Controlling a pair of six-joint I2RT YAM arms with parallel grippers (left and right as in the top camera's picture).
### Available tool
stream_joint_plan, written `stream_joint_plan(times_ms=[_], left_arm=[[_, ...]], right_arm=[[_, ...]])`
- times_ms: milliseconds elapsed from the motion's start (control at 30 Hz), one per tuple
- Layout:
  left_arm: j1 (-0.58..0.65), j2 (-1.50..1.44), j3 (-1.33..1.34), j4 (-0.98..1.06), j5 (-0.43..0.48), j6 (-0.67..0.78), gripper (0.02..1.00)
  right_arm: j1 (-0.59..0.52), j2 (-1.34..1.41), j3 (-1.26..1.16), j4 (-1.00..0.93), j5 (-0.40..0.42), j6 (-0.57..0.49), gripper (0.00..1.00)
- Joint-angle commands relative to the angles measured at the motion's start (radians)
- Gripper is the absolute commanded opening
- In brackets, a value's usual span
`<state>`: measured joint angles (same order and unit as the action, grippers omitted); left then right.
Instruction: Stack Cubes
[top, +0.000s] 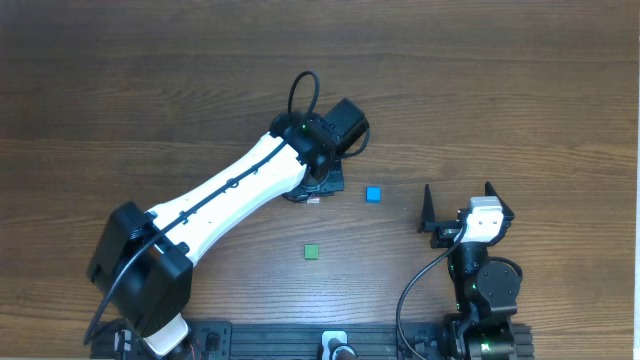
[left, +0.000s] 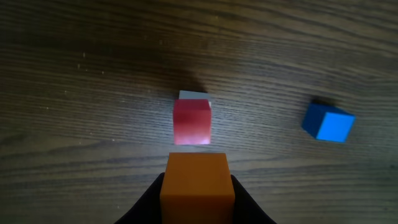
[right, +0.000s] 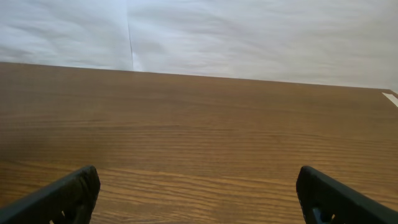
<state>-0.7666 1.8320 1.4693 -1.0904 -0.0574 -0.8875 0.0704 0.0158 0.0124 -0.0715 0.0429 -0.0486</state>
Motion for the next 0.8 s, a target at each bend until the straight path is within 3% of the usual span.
stream_joint_plan(times_ms=[33, 800], left_arm=[[0.012, -0.011, -0.024, 0.006, -0.011, -0.015, 0.084], [0.012, 0.063, -0.029, 0.052, -0.004, -0.019, 0.095]], right_arm=[[-0.004, -0.011, -0.007, 0.000, -0.009, 0.010, 0.991], [-0.004, -0.011, -0.007, 0.000, -0.009, 0.010, 0.991]])
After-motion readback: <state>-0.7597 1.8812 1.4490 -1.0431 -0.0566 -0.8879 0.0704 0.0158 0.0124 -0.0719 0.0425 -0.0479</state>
